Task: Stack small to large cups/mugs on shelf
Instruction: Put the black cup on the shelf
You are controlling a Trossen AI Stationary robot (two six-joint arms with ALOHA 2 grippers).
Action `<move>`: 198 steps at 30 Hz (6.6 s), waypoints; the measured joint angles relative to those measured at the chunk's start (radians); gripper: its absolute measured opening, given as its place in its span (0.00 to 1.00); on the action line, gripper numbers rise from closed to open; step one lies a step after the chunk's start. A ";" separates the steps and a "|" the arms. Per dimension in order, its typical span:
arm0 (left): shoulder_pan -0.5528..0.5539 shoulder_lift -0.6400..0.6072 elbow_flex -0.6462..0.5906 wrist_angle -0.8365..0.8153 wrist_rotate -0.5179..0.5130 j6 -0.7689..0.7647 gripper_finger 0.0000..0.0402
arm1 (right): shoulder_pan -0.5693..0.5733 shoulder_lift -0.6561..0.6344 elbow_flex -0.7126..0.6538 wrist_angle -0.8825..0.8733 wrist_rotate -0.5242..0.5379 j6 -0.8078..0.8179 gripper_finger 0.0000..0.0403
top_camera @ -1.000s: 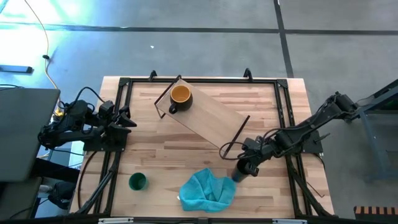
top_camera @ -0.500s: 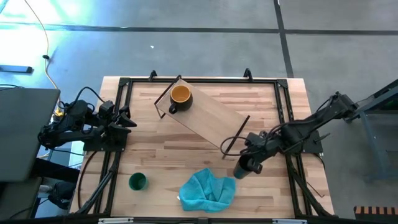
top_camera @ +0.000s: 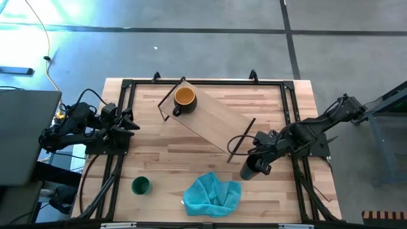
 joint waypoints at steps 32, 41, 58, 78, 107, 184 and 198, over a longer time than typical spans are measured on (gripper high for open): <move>0.000 0.000 0.000 0.000 -0.010 0.000 0.41 | -0.253 0.008 0.384 -0.255 0.013 -0.227 0.00; 0.000 0.000 0.000 0.000 -0.016 0.000 0.41 | -0.323 0.132 0.599 -0.397 0.003 -0.341 0.00; 0.000 0.000 0.000 -0.033 -0.018 -0.002 0.41 | -0.489 0.391 1.019 -0.428 -0.043 -0.518 0.00; 0.000 0.000 0.000 -0.060 -0.018 0.009 0.41 | -0.625 0.566 1.103 -0.393 -0.109 -0.470 0.00; 0.000 0.000 0.000 -0.079 -0.037 0.026 0.41 | -0.655 0.690 1.103 -0.342 -0.098 -0.426 0.00; 0.000 0.000 0.000 -0.104 -0.035 0.017 0.41 | -0.655 0.766 1.102 -0.363 -0.115 -0.426 0.08; 0.000 0.000 0.000 -0.104 -0.035 0.016 0.41 | -0.663 0.766 1.102 -0.364 -0.117 -0.437 0.09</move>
